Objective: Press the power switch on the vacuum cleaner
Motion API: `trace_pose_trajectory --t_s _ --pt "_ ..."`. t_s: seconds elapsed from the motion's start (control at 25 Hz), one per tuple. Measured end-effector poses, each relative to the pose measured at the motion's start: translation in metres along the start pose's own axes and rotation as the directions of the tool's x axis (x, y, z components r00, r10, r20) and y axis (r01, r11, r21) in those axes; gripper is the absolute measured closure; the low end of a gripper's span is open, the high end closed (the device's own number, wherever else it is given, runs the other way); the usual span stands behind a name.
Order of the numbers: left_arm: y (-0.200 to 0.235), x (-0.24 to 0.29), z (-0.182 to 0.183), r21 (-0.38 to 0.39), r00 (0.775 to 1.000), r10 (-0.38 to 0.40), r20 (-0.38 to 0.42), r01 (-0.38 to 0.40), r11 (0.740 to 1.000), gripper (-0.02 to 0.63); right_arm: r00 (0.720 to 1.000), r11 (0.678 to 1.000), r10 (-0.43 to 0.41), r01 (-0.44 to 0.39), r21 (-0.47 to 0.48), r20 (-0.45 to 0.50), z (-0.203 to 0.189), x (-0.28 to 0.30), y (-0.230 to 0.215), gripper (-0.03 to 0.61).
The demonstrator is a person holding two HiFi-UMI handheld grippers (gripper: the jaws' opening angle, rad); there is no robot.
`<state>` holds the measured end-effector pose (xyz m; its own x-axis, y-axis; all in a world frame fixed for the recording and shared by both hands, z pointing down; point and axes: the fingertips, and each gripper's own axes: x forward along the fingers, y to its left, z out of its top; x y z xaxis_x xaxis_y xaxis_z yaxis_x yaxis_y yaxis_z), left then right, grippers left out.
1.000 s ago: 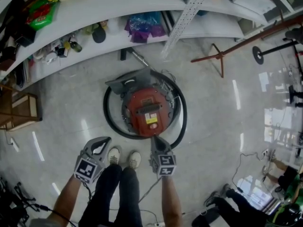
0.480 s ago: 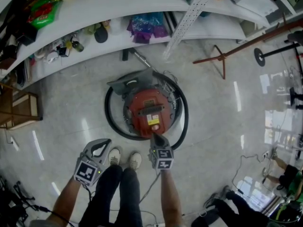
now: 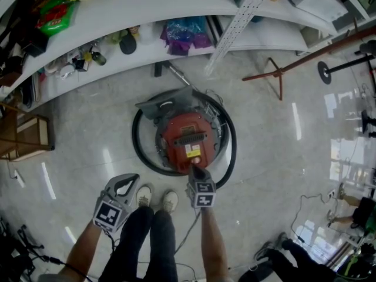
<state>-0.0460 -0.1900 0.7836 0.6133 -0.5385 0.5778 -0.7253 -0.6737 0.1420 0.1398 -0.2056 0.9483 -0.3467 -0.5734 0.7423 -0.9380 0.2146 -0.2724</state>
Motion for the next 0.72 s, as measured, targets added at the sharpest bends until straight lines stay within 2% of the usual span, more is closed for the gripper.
trace_pose_trajectory --t_s 0.72 --pt "0.002 0.003 -0.014 -0.015 1.000 -0.002 -0.024 0.001 1.000 0.606 0.999 0.999 -0.033 0.032 -0.044 -0.033 -0.003 0.009 0.000 0.569"
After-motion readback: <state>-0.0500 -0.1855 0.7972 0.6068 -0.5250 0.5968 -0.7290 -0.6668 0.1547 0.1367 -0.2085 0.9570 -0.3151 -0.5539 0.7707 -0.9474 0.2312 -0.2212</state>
